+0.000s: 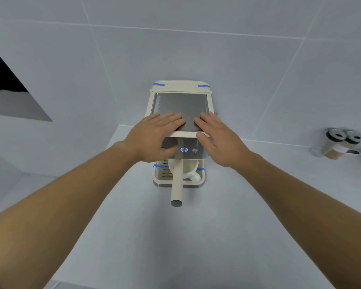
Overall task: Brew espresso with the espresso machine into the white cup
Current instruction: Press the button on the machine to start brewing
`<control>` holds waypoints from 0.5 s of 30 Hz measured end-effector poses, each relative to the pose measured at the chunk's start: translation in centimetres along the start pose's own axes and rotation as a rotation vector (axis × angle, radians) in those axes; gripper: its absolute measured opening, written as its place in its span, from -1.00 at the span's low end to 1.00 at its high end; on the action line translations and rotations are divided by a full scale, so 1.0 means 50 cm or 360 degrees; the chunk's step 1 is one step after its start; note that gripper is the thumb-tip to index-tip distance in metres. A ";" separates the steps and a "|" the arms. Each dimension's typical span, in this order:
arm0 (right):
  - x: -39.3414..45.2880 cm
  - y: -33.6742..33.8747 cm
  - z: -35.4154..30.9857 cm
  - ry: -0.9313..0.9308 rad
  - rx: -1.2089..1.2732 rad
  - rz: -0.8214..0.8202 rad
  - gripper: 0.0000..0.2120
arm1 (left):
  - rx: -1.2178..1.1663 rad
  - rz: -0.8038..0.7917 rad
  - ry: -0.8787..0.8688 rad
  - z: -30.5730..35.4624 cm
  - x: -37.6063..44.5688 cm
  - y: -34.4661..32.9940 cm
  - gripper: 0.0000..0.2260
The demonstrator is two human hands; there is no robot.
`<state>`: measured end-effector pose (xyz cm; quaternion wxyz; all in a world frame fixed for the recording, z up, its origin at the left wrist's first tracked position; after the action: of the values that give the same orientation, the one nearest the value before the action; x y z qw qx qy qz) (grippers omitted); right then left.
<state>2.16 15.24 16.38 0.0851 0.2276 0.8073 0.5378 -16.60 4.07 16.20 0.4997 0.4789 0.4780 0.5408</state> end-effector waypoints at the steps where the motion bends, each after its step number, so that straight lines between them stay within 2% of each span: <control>1: 0.000 -0.003 0.000 -0.0004 0.0006 0.0014 -0.64 | 0.0011 0.0023 0.0000 0.002 -0.001 -0.003 -0.22; 7: 0.003 -0.014 0.002 -0.0029 0.0012 0.0036 -0.56 | 0.0086 0.0267 0.0022 0.012 -0.001 -0.020 -0.26; 15: 0.007 -0.030 0.006 -0.0115 0.0024 0.0054 -0.49 | 0.0130 0.0346 0.0053 0.012 0.007 -0.033 -0.30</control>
<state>1.58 15.17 14.91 0.1032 0.2612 0.8037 0.5245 -15.89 4.53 14.62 0.4100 0.5391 0.4531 0.5797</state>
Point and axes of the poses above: each hand's wrist, its own x-axis towards the middle knuckle, its own y-axis out of the back of the hand, z = x × y, the point moved 1 cm from there along x, towards the middle knuckle, and after that the axes turned 5 degrees about -z, right-handed, at the moved point
